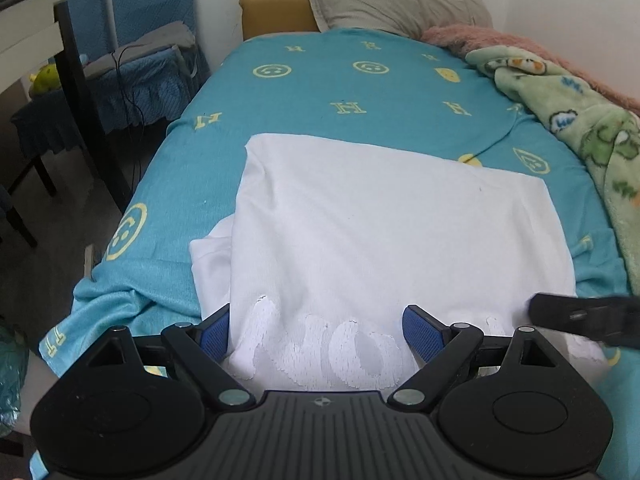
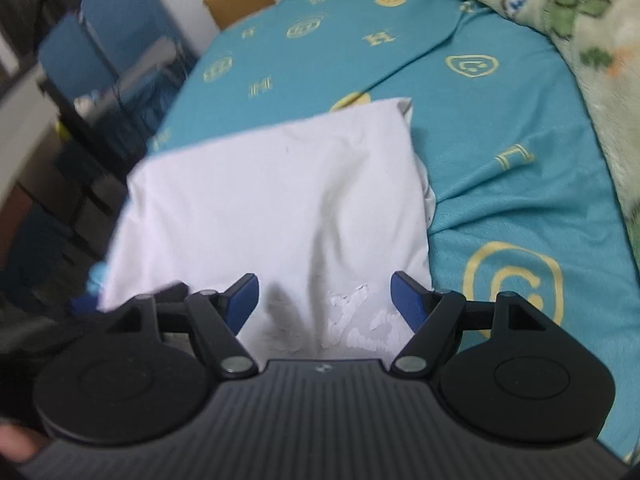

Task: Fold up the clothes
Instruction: 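Smooth the folded white shirt flat with both open grippers, then grasp the folded shirt edge with both grippers and lift it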

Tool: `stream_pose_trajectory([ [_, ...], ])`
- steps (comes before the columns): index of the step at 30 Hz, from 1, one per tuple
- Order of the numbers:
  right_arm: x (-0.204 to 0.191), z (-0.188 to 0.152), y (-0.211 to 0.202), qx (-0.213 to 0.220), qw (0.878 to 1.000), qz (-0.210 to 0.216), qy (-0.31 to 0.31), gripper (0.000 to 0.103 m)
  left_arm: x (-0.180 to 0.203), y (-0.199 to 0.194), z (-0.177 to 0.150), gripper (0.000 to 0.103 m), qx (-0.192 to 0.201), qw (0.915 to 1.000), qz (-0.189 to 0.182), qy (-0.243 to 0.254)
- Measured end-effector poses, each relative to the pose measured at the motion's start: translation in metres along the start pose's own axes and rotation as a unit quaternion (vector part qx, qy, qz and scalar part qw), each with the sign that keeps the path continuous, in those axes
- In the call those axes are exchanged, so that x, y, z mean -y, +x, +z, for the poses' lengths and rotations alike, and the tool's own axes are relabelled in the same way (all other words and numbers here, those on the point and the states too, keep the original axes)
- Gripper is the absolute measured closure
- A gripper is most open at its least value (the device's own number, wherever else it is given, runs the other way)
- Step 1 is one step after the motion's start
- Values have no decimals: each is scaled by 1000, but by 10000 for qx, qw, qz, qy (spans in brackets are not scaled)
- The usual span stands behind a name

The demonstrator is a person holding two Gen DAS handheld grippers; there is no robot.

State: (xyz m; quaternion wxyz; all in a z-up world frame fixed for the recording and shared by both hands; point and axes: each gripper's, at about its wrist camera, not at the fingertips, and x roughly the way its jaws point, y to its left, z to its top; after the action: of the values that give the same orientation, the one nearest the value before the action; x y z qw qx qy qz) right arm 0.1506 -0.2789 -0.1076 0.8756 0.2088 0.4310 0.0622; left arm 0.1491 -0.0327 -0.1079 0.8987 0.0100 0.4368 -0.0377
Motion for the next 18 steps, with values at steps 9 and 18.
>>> stream_pose_trajectory([
  [9, 36, -39, -5, -950, 9500, 1694, 2444, 26, -7, 3, 6, 10, -108, 9992, -152, -355],
  [18, 74, -52, 13, -449, 9093, 1262, 3940, 39, -24, -18, 21, 12, 85, 9938, -492, -998],
])
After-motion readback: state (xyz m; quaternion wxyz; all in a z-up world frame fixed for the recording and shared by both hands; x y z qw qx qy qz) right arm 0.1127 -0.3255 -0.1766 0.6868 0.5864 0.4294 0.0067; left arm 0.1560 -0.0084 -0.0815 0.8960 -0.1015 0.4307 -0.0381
